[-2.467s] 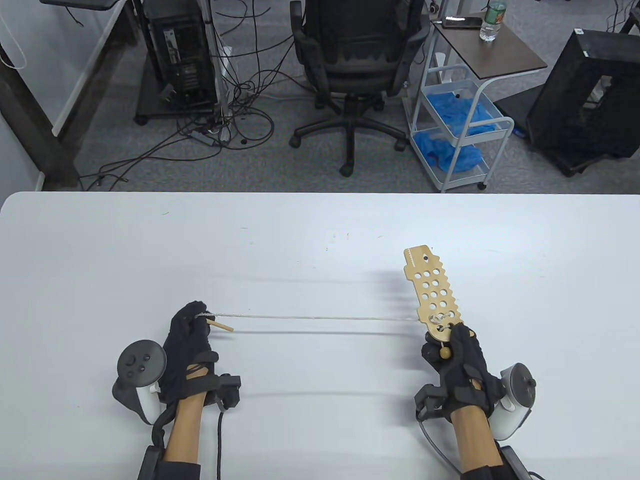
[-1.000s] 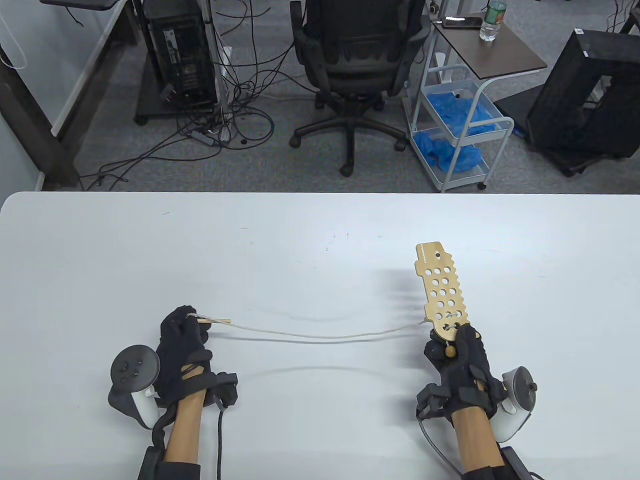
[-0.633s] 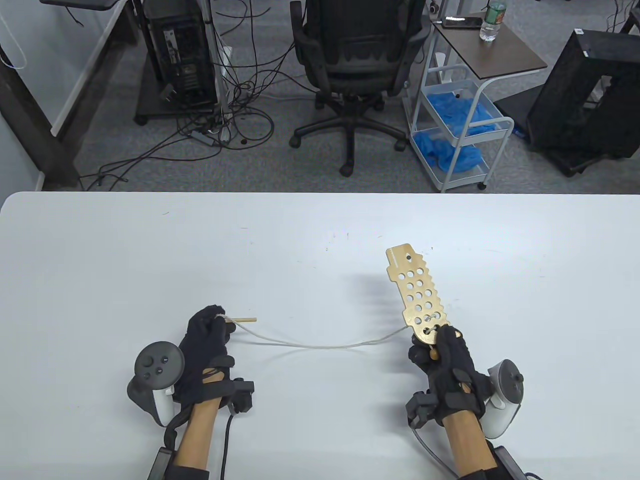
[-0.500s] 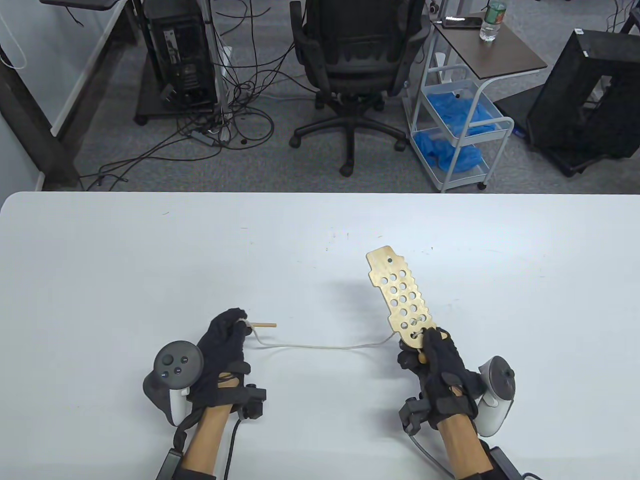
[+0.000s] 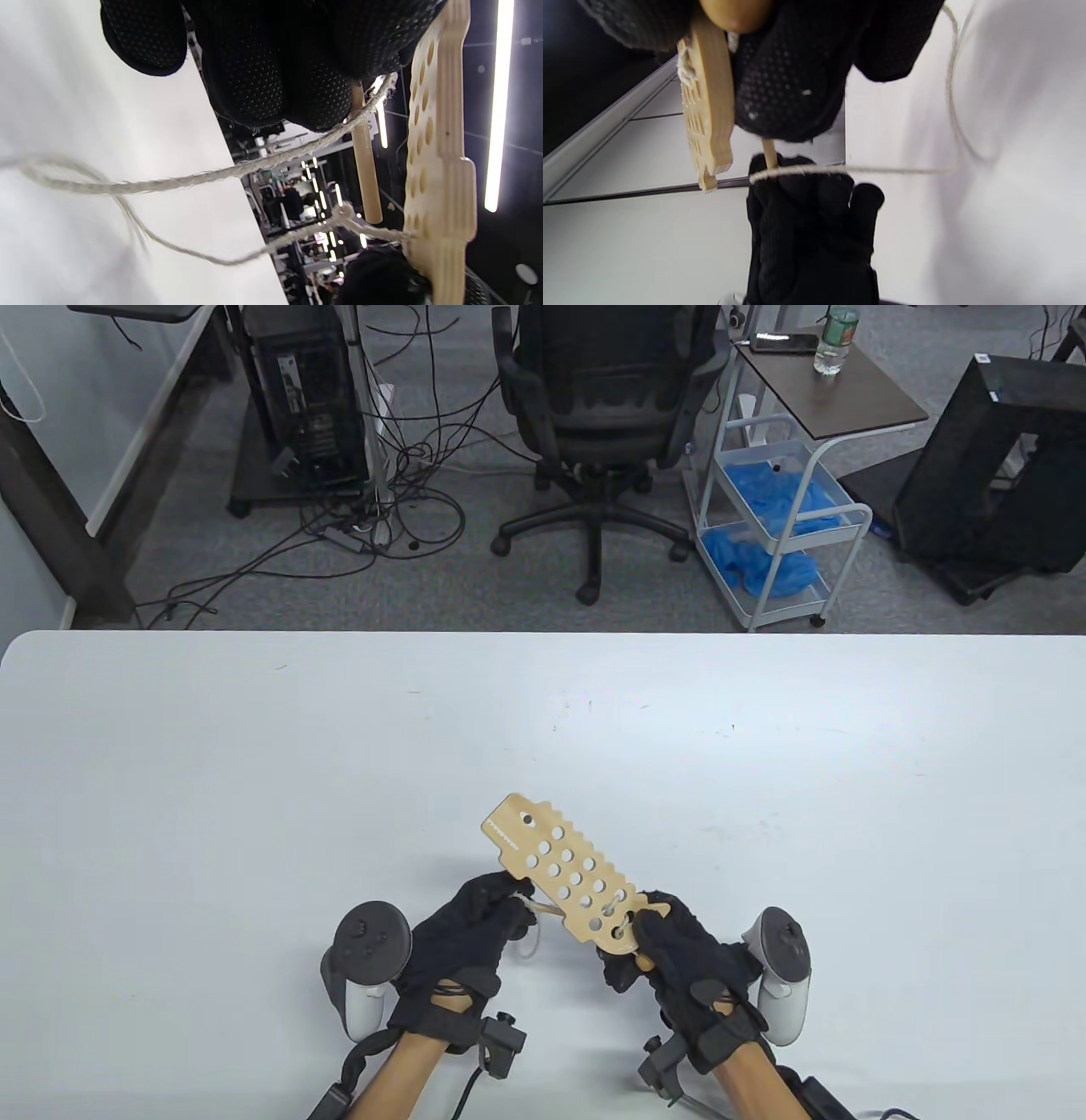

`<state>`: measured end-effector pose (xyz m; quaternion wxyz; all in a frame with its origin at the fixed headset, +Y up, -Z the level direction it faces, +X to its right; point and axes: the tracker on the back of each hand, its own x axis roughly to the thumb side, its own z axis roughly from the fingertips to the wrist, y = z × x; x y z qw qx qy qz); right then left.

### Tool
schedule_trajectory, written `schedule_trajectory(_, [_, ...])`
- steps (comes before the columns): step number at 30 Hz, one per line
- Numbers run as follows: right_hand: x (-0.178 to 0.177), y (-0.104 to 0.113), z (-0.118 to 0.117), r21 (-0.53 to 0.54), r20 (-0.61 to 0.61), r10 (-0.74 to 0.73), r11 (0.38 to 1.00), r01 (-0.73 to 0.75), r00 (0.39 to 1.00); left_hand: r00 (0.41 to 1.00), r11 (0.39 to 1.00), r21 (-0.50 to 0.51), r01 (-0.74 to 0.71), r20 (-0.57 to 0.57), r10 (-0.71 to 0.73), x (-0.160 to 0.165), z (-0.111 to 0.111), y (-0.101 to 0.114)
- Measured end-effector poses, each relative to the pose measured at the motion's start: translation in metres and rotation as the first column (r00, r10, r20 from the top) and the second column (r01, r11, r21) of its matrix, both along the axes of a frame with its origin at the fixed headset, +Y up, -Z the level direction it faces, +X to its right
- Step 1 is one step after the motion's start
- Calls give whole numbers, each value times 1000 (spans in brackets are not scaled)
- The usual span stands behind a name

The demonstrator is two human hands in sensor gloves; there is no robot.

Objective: Remove rope from all holes on crocodile lacing toy

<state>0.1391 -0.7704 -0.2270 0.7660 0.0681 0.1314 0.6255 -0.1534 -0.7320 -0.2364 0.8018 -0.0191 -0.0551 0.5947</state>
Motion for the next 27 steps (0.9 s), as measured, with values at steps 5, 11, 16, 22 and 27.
schedule_trajectory(5, [-7,1,3,5,-41,-5,1000,5,999,988,992,-45,-118,93,122,2,-5,-7])
schedule_trajectory(11, [-9,2,4,15,-65,-24,1000,25,998,969,978,-98,-184,151,197,6,-7,-12])
schedule_trajectory(16, [-12,5,5,21,-98,-44,999,46,994,948,964,-166,-207,208,240,10,-9,-17])
schedule_trajectory(22, [-15,6,5,23,-123,-50,998,54,991,972,987,-129,-92,205,118,13,-8,-14])
schedule_trajectory(27, [-16,7,6,28,-130,-29,999,33,991,965,994,-99,-50,253,74,20,-5,-10])
